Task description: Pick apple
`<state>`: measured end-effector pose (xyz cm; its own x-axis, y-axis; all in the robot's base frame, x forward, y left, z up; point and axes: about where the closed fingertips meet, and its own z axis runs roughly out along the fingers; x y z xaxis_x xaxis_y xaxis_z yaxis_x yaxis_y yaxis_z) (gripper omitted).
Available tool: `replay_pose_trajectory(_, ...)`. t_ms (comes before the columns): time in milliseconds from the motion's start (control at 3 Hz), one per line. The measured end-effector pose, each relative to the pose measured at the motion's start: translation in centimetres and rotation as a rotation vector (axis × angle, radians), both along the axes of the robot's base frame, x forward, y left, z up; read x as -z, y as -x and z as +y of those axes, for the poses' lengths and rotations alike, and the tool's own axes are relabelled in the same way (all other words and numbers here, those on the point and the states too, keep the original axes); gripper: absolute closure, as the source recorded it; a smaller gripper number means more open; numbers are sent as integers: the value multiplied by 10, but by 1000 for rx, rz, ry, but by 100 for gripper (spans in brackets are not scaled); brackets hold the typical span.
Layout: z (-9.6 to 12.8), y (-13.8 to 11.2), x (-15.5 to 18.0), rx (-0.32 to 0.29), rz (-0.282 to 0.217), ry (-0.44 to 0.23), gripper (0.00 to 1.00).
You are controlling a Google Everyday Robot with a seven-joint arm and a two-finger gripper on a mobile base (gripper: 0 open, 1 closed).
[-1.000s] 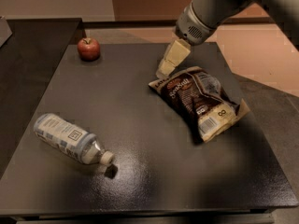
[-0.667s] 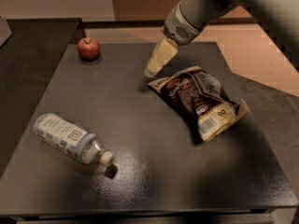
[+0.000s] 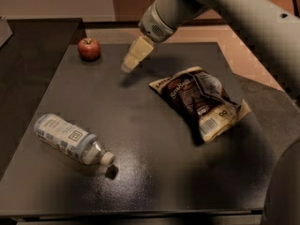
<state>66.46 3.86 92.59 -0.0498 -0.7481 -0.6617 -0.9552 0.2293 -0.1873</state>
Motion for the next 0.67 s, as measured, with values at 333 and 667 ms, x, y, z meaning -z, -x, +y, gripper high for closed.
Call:
replay_pose_trajectory(333,22,-22,0,9,-33,-39,0)
replay_pose_trajectory(667,37,-48,8,35,-42,-75,0)
